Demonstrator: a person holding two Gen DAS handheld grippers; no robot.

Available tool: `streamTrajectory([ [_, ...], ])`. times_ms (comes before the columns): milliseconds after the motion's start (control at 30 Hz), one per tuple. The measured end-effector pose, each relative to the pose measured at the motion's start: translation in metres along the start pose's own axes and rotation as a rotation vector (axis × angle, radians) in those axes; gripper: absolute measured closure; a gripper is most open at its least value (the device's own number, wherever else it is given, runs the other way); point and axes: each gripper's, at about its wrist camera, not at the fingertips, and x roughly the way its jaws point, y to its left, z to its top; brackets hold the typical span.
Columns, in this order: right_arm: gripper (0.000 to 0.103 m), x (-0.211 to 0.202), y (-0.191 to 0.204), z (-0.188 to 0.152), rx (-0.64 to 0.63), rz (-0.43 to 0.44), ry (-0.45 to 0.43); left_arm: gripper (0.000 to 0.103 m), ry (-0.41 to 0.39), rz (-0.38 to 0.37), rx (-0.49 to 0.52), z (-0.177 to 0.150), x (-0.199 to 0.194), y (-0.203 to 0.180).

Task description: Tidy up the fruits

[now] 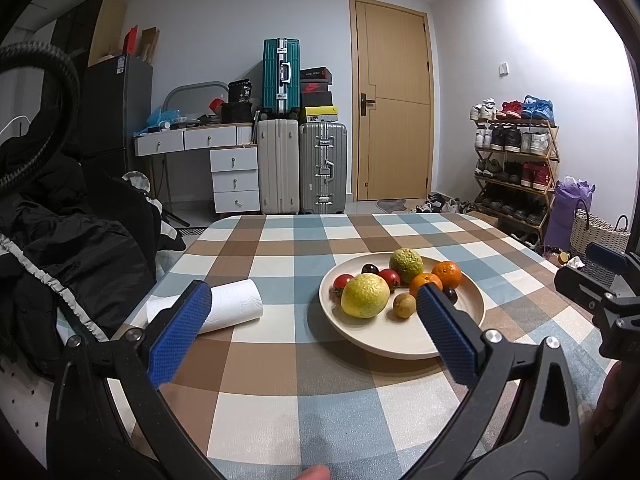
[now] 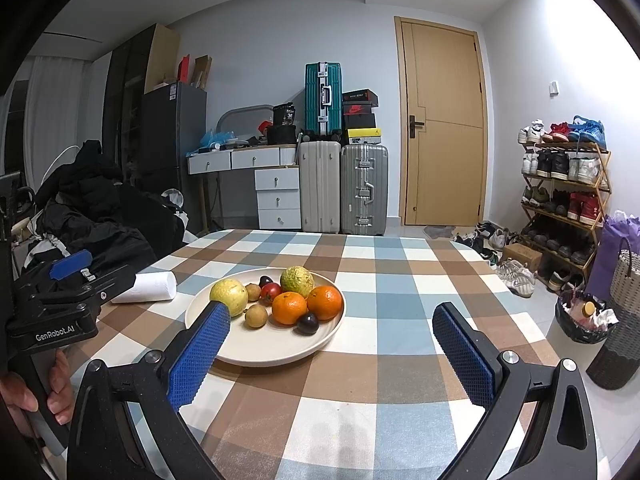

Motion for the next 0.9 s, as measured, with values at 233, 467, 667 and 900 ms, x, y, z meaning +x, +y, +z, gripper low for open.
streamTrajectory([
  [233,0.000,-0.0018,-0.0005,-0.0004,0.001,-0.004,-0.002,0.001,-0.001,0.000,0.000,-0.0007,0.0010,0.0001],
  [467,0.000,-0.0016,-0.0007,-0.0001,0.001,-0.003,-0.001,0.001,-0.002,0.005,-0.001,-0.0001,-0.0008,0.0005],
  [667,0.000,-0.0018,-0.0013,0.0003,0.002,-0.006,-0.001,0.001,-0.002,0.004,-0.002,-0.0002,-0.0010,0.0005],
  [900,0.000,-0.0032,-0.0027,0.0006,0.005,-0.009,-0.002,0.001,-0.003,0.005,-0.001,-0.0008,-0.0003,0.0007],
])
